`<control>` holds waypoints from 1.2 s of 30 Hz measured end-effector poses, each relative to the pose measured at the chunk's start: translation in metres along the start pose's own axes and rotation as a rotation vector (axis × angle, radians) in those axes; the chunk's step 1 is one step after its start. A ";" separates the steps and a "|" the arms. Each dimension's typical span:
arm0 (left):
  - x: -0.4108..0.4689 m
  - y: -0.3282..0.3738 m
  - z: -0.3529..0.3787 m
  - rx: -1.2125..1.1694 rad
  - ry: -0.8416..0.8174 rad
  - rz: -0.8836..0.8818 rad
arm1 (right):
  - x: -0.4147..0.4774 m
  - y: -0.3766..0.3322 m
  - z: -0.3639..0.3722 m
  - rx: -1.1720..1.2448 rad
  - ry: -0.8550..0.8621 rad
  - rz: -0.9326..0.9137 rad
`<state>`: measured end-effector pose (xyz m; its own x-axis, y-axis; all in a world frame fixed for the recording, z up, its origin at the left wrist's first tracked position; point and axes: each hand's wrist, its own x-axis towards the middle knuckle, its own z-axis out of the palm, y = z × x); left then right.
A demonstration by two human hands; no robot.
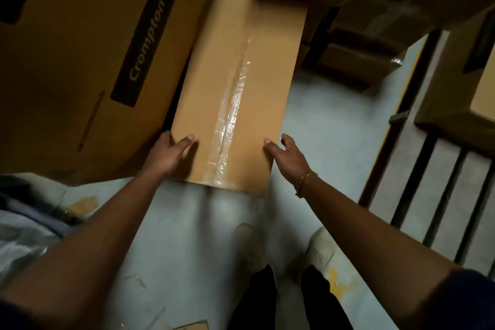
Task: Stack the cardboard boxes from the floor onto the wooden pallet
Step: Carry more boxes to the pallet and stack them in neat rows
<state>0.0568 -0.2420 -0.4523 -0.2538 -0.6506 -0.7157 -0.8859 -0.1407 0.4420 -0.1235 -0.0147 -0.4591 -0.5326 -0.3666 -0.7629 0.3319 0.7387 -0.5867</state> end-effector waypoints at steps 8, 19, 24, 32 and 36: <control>0.048 -0.010 0.004 -0.153 -0.016 0.002 | 0.058 0.036 0.025 0.181 -0.010 0.022; -0.005 -0.011 0.057 -0.293 0.027 0.159 | 0.014 0.039 0.004 0.310 0.160 -0.065; -0.031 -0.007 0.086 -0.351 0.061 0.172 | 0.004 0.053 -0.026 0.262 0.207 -0.117; -0.038 -0.014 0.081 -0.302 0.079 0.210 | -0.009 0.073 -0.013 0.298 0.219 -0.131; -0.037 -0.028 0.071 -0.283 0.054 0.199 | -0.024 0.085 0.005 0.322 0.249 -0.124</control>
<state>0.0631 -0.1607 -0.4765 -0.3828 -0.7239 -0.5740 -0.6764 -0.2036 0.7078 -0.0786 0.0544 -0.4917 -0.7421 -0.2647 -0.6158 0.4590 0.4688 -0.7547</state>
